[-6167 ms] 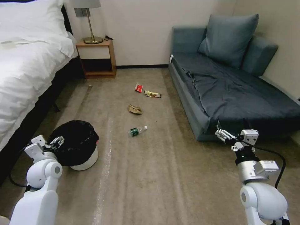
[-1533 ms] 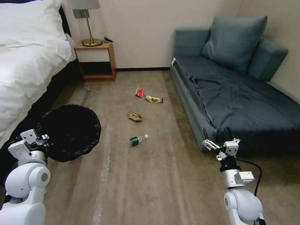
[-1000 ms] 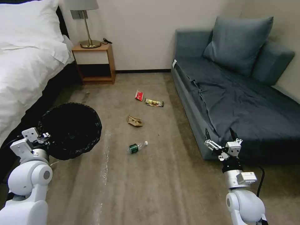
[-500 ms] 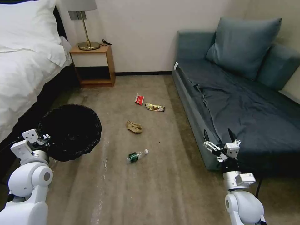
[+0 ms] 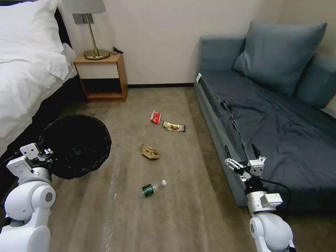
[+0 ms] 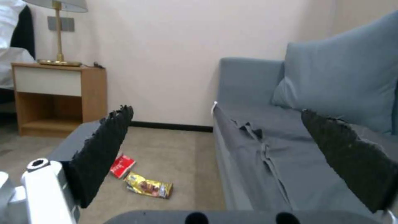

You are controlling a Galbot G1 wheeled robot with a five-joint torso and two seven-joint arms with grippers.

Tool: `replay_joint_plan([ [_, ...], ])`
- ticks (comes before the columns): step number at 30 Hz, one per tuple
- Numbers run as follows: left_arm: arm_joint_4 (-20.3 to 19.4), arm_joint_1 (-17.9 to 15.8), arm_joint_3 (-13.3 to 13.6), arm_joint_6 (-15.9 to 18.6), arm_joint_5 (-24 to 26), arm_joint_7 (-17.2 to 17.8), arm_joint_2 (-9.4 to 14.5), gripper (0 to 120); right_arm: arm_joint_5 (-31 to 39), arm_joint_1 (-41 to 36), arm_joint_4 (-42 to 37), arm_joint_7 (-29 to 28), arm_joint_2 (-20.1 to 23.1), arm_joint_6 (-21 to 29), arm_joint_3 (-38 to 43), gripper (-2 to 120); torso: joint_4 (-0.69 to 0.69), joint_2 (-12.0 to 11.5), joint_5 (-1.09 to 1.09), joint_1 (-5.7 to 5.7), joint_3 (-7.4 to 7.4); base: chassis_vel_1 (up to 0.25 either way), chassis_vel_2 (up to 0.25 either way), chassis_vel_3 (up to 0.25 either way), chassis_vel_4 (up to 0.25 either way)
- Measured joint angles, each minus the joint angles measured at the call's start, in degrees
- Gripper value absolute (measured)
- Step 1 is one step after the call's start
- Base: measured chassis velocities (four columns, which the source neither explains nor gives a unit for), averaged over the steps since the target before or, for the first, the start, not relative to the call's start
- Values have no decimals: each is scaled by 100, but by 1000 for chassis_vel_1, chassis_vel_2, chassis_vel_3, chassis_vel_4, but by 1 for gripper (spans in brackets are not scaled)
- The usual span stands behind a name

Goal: Pick up the trash bin, then pick up the garbage on the floor and place it into the trash bin.

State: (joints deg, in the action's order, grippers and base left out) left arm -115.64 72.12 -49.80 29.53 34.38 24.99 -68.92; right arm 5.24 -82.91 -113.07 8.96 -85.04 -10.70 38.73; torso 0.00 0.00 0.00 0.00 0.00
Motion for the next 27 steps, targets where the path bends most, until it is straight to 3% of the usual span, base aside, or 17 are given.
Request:
replay_joint_plan([
  [27,73,20,-20,-135,68,-23,-6,2,-103,-12,24,-7,-4,-46,-53,100,0,0,0,1,0,-150,152,149,-148],
])
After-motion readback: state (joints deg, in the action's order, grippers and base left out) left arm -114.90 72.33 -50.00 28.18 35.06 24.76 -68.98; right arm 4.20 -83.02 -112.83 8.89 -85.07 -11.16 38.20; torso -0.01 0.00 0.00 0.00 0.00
